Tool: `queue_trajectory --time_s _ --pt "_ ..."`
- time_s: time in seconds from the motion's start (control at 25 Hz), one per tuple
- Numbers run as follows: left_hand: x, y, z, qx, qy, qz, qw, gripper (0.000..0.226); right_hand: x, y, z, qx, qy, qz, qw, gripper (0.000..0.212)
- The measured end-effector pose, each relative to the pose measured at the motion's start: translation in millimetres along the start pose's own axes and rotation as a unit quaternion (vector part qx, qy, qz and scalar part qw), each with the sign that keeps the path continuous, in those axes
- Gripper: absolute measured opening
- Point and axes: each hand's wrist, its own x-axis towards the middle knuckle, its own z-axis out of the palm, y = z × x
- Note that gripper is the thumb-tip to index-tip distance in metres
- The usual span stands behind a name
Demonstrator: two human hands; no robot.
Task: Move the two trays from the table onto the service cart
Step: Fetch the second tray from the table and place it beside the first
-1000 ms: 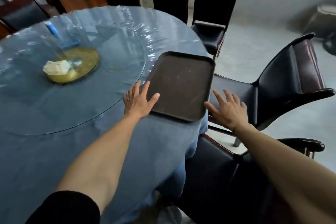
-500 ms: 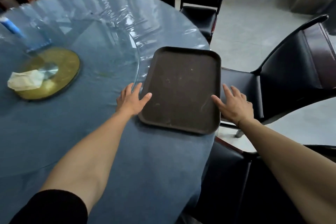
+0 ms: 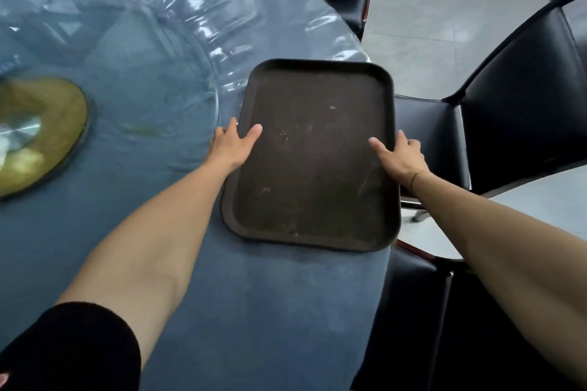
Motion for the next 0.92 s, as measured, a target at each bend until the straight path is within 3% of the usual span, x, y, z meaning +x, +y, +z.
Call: queue_trajectory --time_s 0.2,0.4,0.56,0.72,0.92 --pt "29.9 9.3 -2.3 -0.022 -0.043 -0.034 0.998 0.097 33.1 -14.7 -0.7 0.084 -0.02 0.042 0.995 0.083" --pt "35.2 21.8 -12.2 -0.165 -0.14 -0.118 0.969 0.112 50.2 -22.9 -10.7 0.156 -0.061 0.105 0.98 0.088" --pt "38.8 27.2 -22.9 -0.19 -0.185 -0.162 0.95 0.095 50.1 -21.2 -28.1 0.236 -0.144 0.161 0.948 0.092" --pt "41.5 31.6 -35.4 -0.217 -0.197 -0.17 0.941 0.089 51.6 -19.0 -38.6 0.269 -0.151 0.169 0.936 0.081" --pt "21.9 38.4 -54.9 -0.222 -0.213 -0.173 0.936 0.082 37.1 -17.6 -54.7 0.28 -0.167 0.182 0.928 0.092"
